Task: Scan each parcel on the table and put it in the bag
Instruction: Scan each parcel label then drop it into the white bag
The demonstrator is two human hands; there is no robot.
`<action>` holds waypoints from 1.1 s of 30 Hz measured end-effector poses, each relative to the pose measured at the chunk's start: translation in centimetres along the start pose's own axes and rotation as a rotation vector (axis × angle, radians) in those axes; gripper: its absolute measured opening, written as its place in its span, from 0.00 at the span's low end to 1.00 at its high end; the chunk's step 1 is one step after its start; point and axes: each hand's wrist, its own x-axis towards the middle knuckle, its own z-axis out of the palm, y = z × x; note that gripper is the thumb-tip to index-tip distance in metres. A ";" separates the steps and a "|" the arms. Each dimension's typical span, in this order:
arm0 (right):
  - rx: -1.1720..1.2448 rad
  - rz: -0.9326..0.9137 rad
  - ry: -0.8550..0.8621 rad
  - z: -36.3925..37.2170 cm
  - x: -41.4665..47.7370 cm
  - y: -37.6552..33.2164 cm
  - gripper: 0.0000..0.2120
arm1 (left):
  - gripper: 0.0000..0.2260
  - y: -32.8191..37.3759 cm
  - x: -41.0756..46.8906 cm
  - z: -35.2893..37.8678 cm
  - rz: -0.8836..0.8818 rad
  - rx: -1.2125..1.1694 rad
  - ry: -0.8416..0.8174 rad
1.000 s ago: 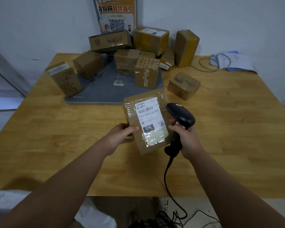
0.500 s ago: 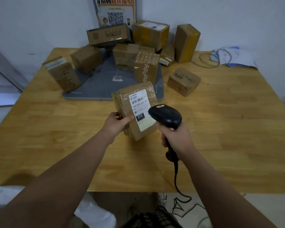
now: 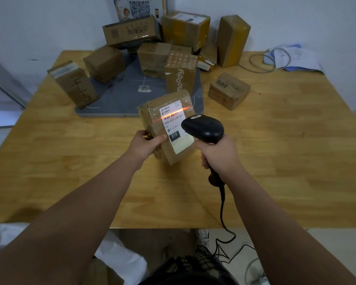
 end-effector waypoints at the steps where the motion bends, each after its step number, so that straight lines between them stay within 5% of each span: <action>1: -0.006 0.011 0.006 0.0 0.1 0.0 0.06 | 0.35 0.0 0.0 0.1 0.000 -0.005 -0.001; 22: -0.226 -0.004 -0.060 -3.2 -0.2 -3.7 0.05 | 0.34 -0.5 0.3 0.6 -0.017 0.007 0.009; 33: -0.132 -0.082 -0.048 -2.3 -0.2 -0.8 0.05 | 0.34 -0.6 0.6 0.8 -0.025 -0.019 0.018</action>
